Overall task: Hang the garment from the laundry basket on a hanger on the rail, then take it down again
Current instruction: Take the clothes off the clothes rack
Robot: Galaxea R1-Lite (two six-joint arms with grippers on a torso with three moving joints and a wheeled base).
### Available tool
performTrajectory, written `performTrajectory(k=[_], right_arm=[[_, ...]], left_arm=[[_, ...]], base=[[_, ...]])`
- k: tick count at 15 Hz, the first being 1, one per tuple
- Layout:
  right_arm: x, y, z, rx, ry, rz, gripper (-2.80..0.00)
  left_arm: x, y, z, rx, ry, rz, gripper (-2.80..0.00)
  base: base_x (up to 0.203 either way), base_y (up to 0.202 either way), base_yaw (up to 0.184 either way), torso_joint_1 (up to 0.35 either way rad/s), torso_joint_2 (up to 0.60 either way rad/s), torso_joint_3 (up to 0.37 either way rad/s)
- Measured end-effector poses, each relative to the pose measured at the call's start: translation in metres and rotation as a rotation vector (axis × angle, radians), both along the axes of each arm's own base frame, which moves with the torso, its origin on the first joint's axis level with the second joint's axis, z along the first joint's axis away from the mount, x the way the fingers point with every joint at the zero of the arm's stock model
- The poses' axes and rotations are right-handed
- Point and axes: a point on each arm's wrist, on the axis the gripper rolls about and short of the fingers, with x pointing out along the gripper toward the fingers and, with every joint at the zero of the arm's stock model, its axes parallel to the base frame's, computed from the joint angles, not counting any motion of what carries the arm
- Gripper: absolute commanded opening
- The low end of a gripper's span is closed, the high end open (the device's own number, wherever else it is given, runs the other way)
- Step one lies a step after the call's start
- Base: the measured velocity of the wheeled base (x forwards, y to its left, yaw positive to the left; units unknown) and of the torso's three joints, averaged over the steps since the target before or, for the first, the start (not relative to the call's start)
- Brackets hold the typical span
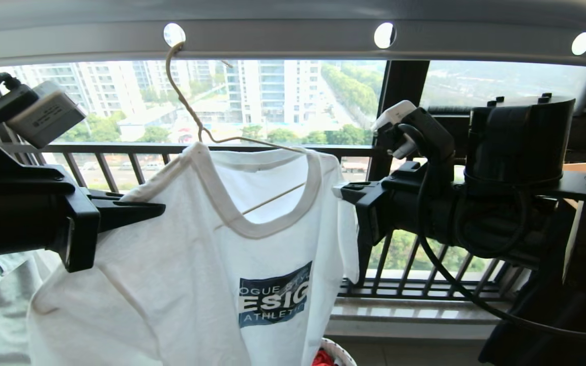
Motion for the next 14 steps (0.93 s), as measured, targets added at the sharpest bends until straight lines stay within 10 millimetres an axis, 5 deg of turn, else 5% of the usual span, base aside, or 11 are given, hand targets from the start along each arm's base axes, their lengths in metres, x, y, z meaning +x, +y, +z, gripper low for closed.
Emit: performTrajectory(k=[2, 3, 14], right_arm=[[0.008, -0.011, 0.004, 0.003, -0.017, 0.029, -2.8], [0.011, -0.015, 0.005, -0.014, -0.037, 0.046, 0.0], [0.063, -0.02, 0.01, -0.056, -0.139, 0.272, 0.0]], left_arm=[[0.015, -0.001, 0.0, -0.002, -0.03, 0.02, -2.8], [0.02, -0.001, 0.002, -0.006, -0.053, 0.028, -2.8], [0.023, -0.001, 0.003, -0.011, -0.053, 0.037, -2.8]], base=[[0.0, 0.0, 0.0, 0.0, 0.0, 0.0], [0.0, 0.0, 0.0, 0.0, 0.0, 0.0], [0.0, 0.0, 0.0, 0.0, 0.0, 0.0]])
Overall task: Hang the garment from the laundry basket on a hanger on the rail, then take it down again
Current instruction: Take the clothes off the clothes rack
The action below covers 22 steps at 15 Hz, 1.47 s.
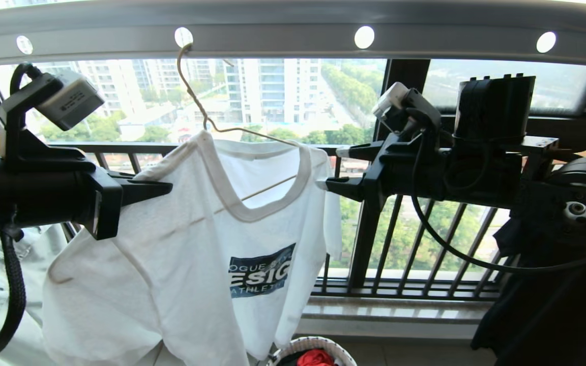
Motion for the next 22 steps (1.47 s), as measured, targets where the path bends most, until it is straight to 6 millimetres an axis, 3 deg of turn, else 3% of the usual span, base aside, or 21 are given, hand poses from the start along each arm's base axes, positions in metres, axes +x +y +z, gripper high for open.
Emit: performTrajectory(k=[10, 15, 18, 22], right_arm=[[0.037, 0.011, 0.012, 0.021, -0.017, 0.247, 0.0], [0.066, 0.012, 0.017, 0.025, 0.004, 0.29, 0.0], [0.081, 0.011, 0.011, 0.02, 0.026, 0.279, 0.0], [0.084, 0.011, -0.001, 0.009, 0.059, 0.275, 0.0]], left_arm=[[-0.008, 0.002, 0.004, -0.004, -0.022, -0.007, -2.8], [-0.01, 0.002, 0.005, -0.006, -0.029, -0.005, -2.8], [-0.011, 0.002, 0.005, -0.006, -0.027, -0.005, -2.8], [-0.01, 0.002, 0.004, -0.008, -0.027, -0.005, -2.8]], base=[[0.0, 0.0, 0.0, 0.0, 0.0, 0.0], [0.0, 0.0, 0.0, 0.0, 0.0, 0.0], [0.0, 0.0, 0.0, 0.0, 0.0, 0.0], [0.0, 0.0, 0.0, 0.0, 0.0, 0.0]])
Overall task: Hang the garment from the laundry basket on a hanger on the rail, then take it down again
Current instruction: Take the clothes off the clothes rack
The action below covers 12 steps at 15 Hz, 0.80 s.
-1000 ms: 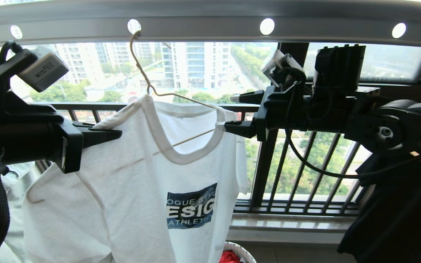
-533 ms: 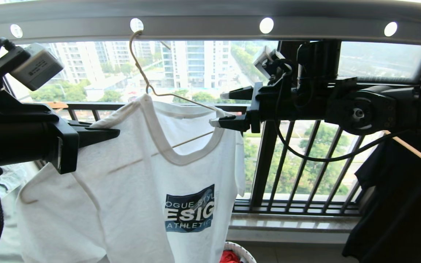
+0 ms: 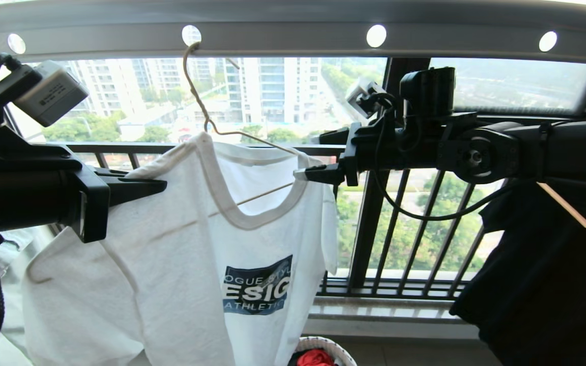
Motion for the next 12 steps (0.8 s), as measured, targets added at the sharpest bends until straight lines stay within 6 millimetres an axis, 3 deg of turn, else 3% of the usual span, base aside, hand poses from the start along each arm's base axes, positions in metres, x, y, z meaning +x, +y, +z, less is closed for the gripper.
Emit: performTrajectory(k=[5, 12], right_arm=[[0.001, 0.0, -0.013, -0.005, 0.022, -0.002, 0.0], [0.013, 0.007, -0.01, 0.039, 0.044, 0.046, 0.0]], left_arm=[[0.0, 0.0, 0.0, -0.001, 0.0, 0.001, -2.8], [0.0, 0.0, -0.002, 0.0, 0.006, -0.004, -2.8]], base=[[0.0, 0.0, 0.0, 0.0, 0.0, 0.0], [0.0, 0.0, 0.0, 0.0, 0.0, 0.0]])
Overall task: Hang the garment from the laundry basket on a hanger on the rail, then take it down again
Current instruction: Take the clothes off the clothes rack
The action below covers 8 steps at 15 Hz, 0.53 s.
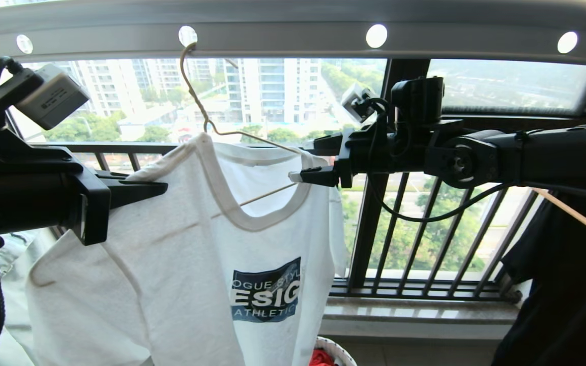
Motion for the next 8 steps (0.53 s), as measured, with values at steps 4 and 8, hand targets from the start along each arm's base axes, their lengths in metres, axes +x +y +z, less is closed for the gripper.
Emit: performTrajectory(k=[4, 8], right_arm=[[0.005, 0.013, -0.008, 0.016, 0.04, 0.095, 0.0], [0.003, 0.019, -0.013, 0.013, 0.055, 0.126, 0.0]], left_arm=[[0.0, 0.0, 0.0, 0.0, -0.003, 0.0, -2.8], [0.001, 0.0, 0.0, 0.001, -0.003, 0.003, -2.8]], base=[[0.0, 0.0, 0.0, 0.0, 0.0, 0.0], [0.0, 0.0, 0.0, 0.0, 0.0, 0.0]])
